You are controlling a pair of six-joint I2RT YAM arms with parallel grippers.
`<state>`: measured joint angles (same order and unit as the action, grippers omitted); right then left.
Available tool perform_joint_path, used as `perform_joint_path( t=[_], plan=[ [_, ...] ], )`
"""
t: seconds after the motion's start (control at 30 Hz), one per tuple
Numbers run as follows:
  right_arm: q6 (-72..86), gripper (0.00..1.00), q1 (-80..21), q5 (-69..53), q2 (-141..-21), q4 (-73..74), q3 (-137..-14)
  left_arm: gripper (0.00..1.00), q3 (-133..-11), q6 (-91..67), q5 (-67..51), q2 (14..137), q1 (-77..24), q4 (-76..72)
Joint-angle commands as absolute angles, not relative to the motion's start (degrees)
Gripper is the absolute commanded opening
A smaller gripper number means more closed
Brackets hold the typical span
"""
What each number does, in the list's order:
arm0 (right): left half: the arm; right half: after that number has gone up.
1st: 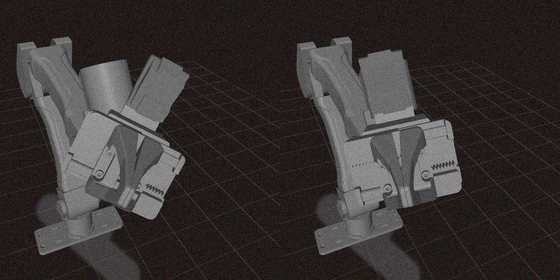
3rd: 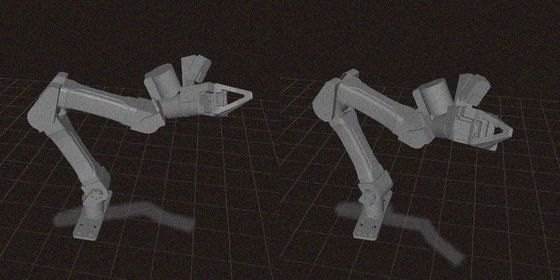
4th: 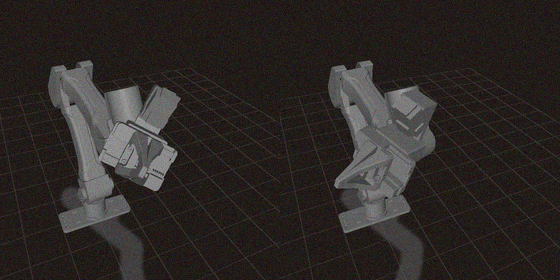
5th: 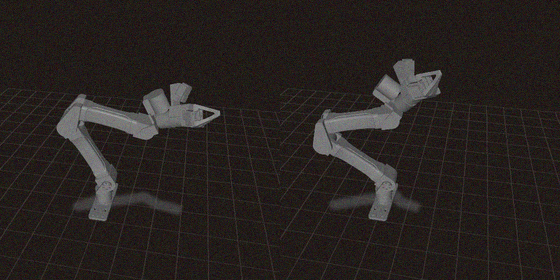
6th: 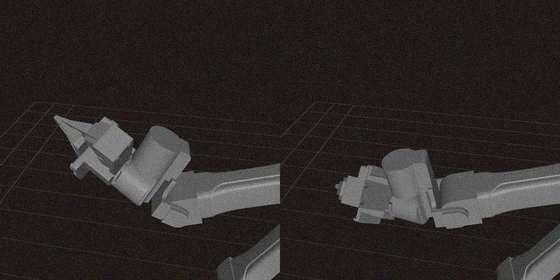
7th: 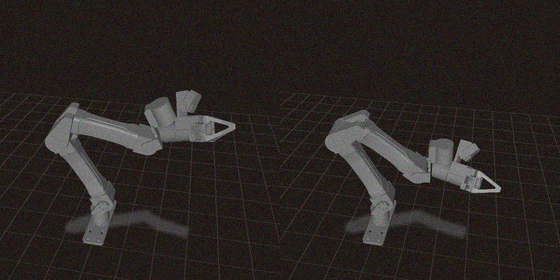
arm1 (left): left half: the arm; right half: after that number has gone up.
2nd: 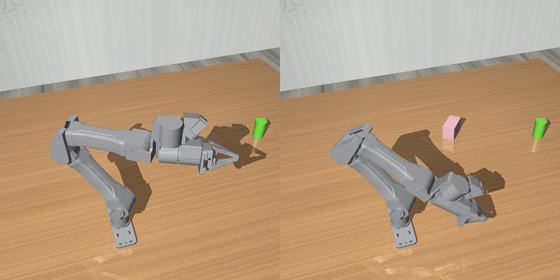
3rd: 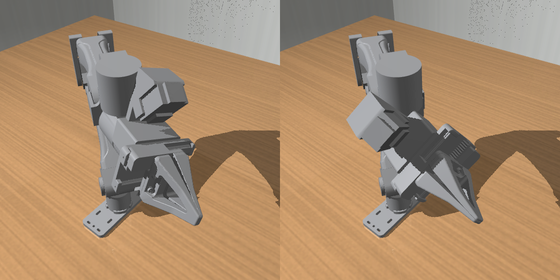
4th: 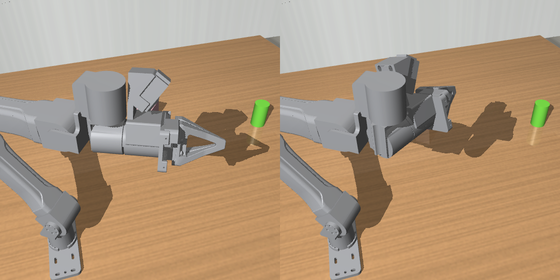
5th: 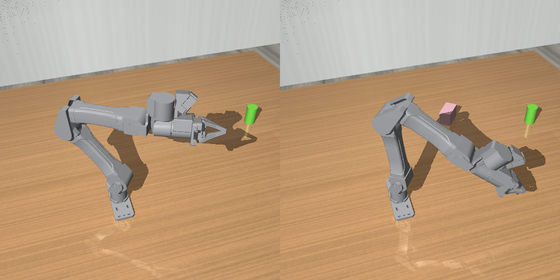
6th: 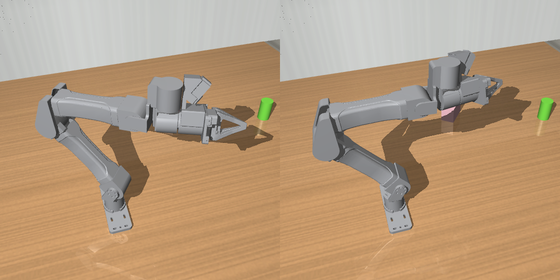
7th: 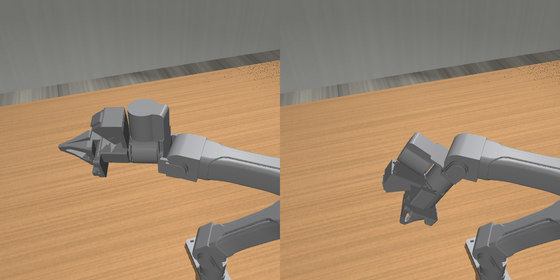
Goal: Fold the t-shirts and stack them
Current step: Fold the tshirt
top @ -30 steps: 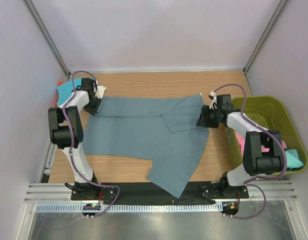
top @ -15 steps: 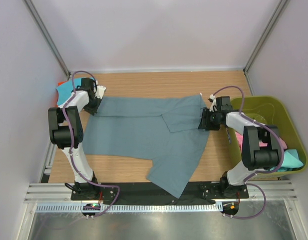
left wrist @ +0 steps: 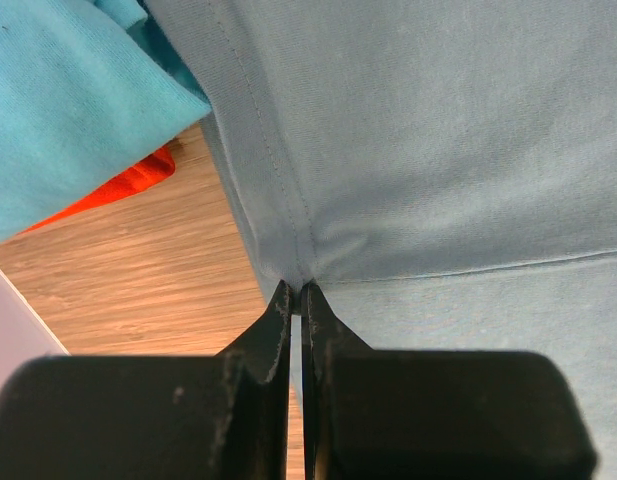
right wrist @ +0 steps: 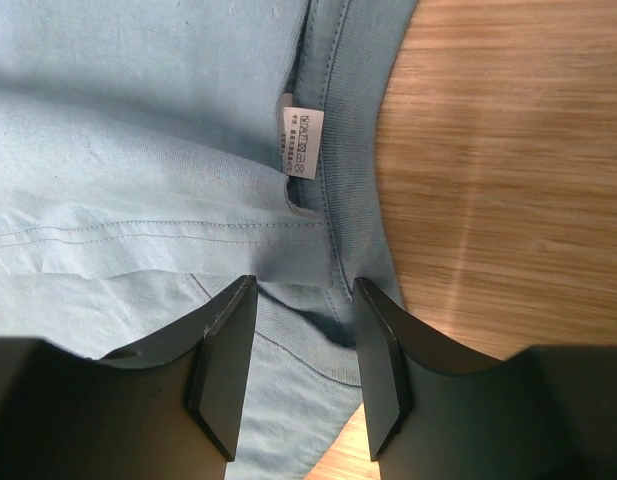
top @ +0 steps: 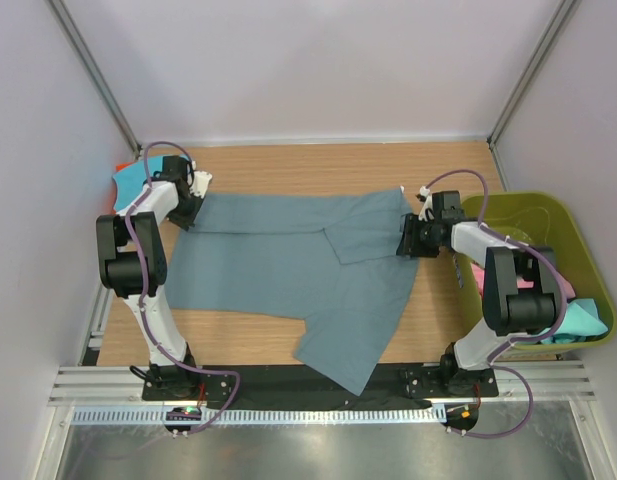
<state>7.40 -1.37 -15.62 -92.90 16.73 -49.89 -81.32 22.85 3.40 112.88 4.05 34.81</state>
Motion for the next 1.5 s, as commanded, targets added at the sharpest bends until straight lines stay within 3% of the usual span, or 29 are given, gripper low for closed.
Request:
perform_joint_path(
  t=[0.0,0.3,0.7,0.83,1.47],
  plan=[
    [6.6,0.49,-1.2,-15.3,-93.4,14.5,-51.9,0.00,-81.7,22.1,3.6,111.9,4.7,34.4],
    [6.3,0.43,-1.1,-15.4,-93.7,14.1,-52.7,0.00,-81.7,22.1,4.0,111.5,4.7,34.5],
    [6.5,0.10,-1.2,-16.2,-92.6,13.8,-51.5,0.00,-81.4,21.7,3.5,111.3,4.7,34.5],
    [7.0,0.05,-1.1,-16.0,-90.9,14.9,-51.6,0.00,-81.5,21.9,3.5,111.3,4.7,34.5],
    [18.9,0.01,-1.2,-25.2,-78.1,23.0,-41.8,0.00,-81.7,22.0,3.2,110.7,4.7,34.3]
  ],
)
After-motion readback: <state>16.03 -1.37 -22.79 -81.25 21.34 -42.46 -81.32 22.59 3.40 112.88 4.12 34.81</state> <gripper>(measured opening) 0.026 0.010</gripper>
